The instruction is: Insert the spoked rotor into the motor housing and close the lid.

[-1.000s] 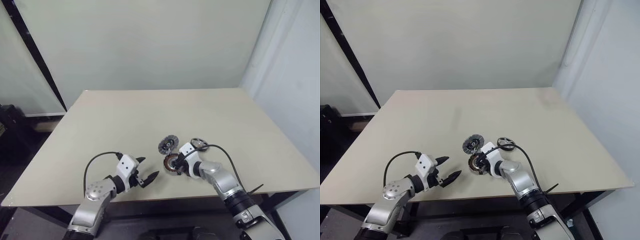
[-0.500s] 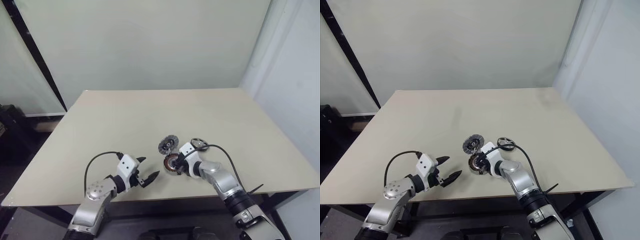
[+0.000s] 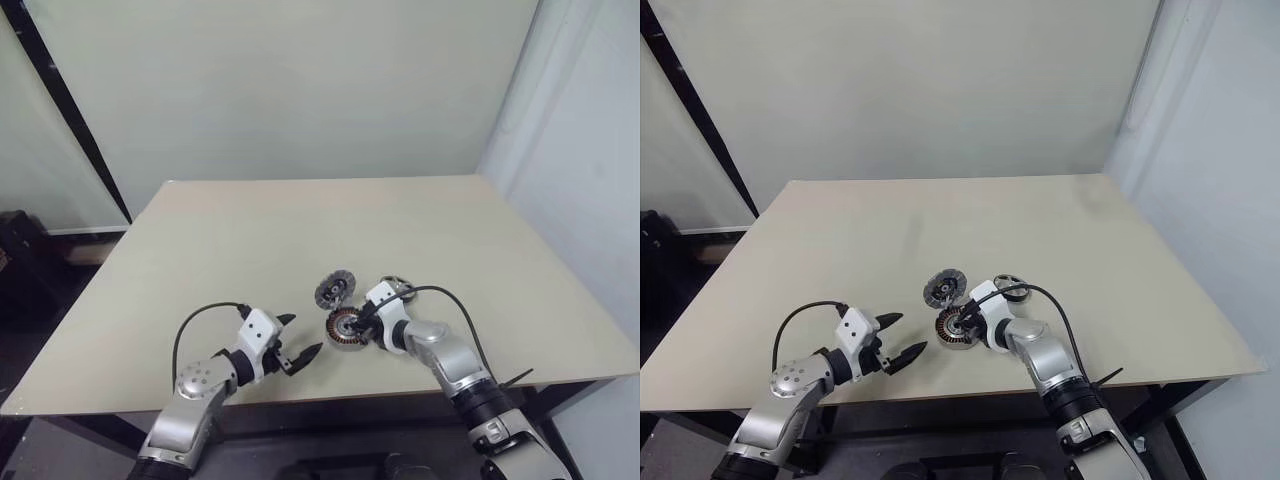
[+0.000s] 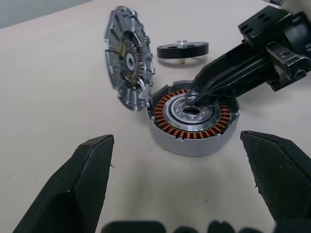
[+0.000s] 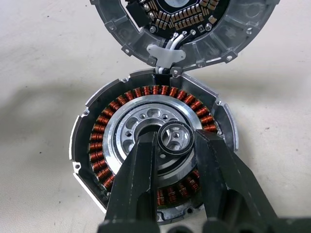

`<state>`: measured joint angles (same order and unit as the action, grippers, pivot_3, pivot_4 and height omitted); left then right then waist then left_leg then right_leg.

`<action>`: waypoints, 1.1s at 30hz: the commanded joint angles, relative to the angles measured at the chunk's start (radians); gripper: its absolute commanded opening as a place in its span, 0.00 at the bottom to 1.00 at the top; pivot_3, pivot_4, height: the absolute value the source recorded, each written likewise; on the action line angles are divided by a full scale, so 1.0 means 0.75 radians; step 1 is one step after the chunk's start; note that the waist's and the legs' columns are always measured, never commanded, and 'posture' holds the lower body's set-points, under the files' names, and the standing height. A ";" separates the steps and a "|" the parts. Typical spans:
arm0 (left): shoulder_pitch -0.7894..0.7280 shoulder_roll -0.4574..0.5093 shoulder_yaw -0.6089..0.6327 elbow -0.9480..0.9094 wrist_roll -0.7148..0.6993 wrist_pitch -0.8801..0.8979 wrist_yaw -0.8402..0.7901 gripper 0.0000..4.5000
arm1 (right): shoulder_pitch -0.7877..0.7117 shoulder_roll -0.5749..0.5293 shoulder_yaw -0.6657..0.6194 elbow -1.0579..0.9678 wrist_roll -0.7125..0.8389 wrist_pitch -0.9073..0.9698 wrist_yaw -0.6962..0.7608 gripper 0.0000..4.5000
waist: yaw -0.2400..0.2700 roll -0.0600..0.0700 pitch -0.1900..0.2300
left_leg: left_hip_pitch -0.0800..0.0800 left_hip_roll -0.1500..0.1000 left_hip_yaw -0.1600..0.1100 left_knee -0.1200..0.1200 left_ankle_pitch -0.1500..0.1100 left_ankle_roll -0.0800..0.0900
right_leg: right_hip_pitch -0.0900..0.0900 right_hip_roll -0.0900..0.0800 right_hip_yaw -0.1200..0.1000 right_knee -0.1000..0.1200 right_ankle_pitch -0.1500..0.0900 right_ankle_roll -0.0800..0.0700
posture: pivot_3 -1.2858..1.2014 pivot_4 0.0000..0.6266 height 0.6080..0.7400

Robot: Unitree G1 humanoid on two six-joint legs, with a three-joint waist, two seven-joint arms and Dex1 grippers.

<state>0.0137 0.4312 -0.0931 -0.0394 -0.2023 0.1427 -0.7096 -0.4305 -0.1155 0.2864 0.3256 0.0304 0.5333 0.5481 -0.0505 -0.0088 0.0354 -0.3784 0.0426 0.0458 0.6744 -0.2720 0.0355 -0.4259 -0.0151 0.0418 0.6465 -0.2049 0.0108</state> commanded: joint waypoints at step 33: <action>-0.023 0.004 0.015 -0.034 0.001 -0.011 0.006 1.00 | -0.024 0.025 0.023 -0.043 -0.006 -0.003 0.015 0.18 | 0.000 0.000 0.000 | 0.000 0.000 0.000 0.000 0.000 0.000 | 0.000 0.000 0.000 0.000 0.000 0.000 | 0.52 0.00 1.00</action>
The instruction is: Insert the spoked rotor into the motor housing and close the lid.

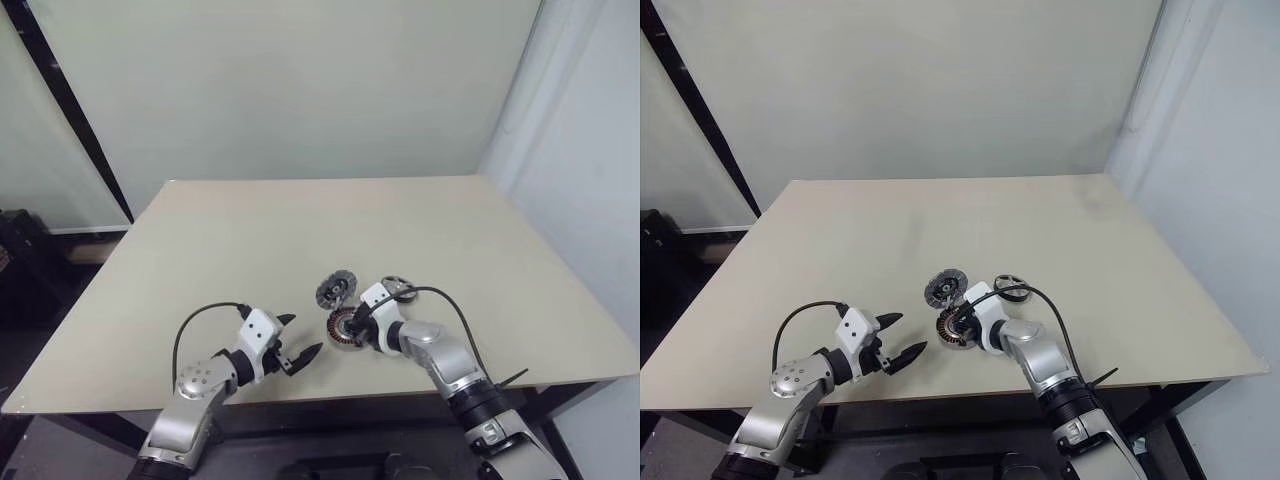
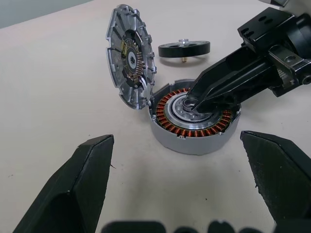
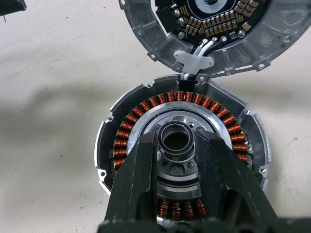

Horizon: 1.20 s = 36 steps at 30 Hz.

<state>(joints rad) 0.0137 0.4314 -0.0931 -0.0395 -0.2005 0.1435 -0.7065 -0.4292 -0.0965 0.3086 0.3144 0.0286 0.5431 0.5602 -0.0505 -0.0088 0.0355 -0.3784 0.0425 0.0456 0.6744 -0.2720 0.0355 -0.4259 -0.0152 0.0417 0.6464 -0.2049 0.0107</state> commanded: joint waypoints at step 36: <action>-0.028 0.003 0.014 -0.041 -0.002 -0.003 0.009 1.00 | -0.036 -0.021 -0.002 -0.034 -0.004 0.004 0.009 0.54 | 0.001 0.000 0.000 | 0.000 0.000 0.000 0.000 0.000 0.000 | 0.000 0.000 0.000 0.000 0.000 0.000 | 0.52 0.00 1.00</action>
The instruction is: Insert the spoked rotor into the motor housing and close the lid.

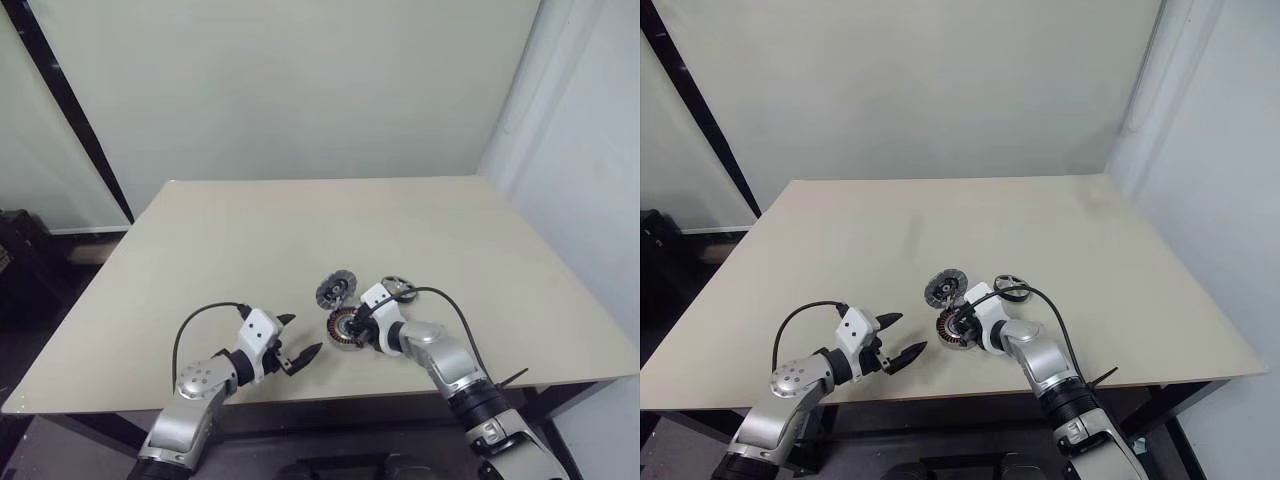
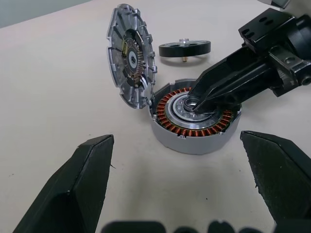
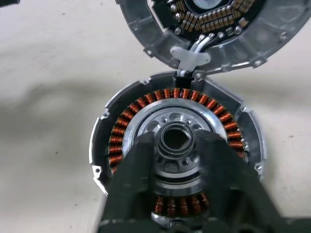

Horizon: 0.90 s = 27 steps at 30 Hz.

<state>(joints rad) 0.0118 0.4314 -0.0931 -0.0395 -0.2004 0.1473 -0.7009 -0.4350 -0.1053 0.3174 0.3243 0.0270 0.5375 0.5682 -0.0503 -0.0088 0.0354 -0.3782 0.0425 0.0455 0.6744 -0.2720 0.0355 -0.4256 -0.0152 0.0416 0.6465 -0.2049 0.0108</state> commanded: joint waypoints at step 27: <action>-0.023 0.006 0.010 -0.044 -0.003 -0.009 -0.007 1.00 | -0.023 0.002 0.005 -0.123 -0.015 0.077 -0.049 0.01 | 0.000 0.000 0.000 | 0.000 0.000 0.000 0.000 0.000 0.000 | -0.001 0.000 0.000 0.000 0.000 0.000 | 0.52 0.00 1.00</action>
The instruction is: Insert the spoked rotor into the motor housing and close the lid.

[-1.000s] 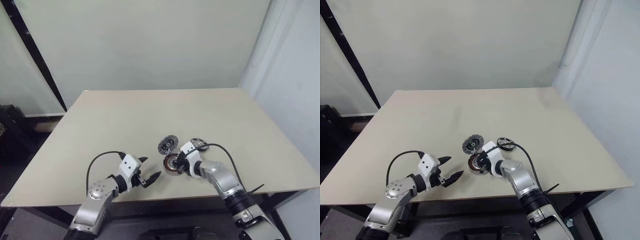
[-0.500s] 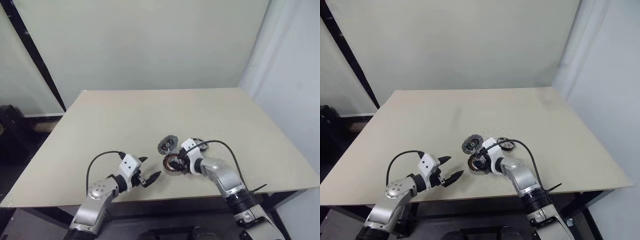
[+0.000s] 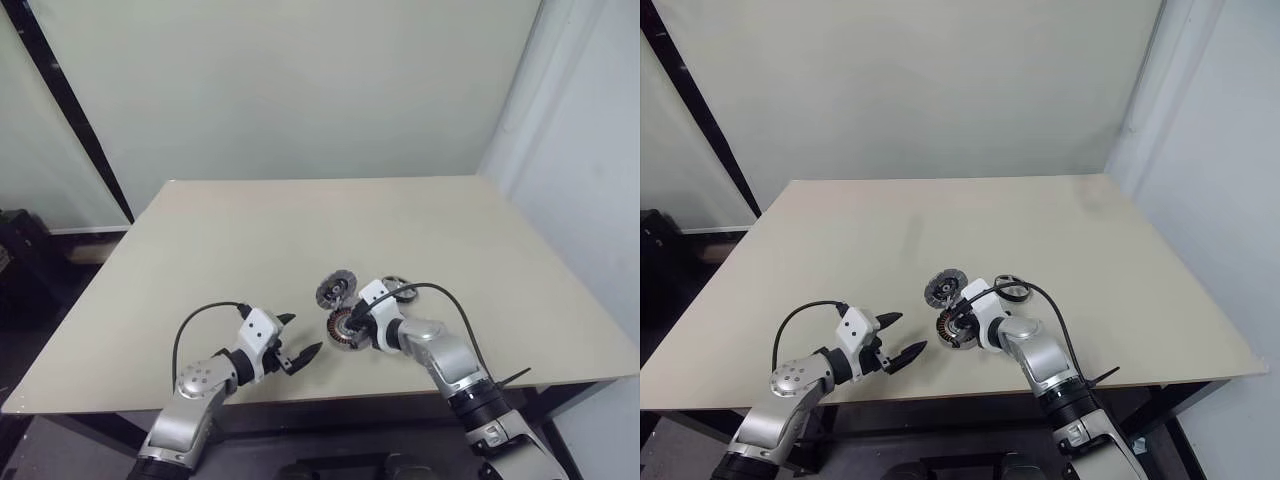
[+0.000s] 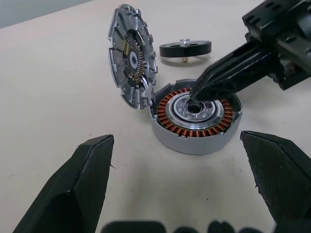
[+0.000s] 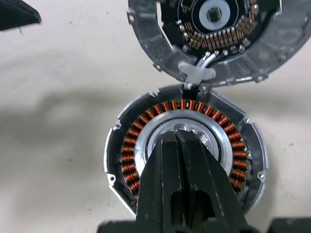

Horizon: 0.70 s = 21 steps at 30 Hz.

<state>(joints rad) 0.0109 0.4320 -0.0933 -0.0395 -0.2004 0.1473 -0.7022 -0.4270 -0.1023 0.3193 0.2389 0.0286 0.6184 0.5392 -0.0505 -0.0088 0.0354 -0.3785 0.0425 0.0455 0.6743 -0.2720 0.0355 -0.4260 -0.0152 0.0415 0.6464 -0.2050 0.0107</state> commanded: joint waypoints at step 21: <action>-0.007 0.000 0.010 -0.063 -0.006 -0.010 0.002 1.00 | -0.067 0.036 0.020 0.068 -0.070 -0.055 -0.082 0.01 | 0.000 0.000 0.000 | 0.000 0.000 0.000 0.000 0.000 0.000 | 0.000 0.000 0.000 0.000 0.000 0.000 | 0.52 0.00 1.00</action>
<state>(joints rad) 0.0141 0.4316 -0.0934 -0.0408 -0.2007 0.1474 -0.7007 -0.4543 -0.0772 0.3360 0.3076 -0.0218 0.5914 0.4789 -0.0506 -0.0088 0.0354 -0.3786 0.0425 0.0455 0.6742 -0.2720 0.0355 -0.4260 -0.0152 0.0415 0.6463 -0.2050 0.0108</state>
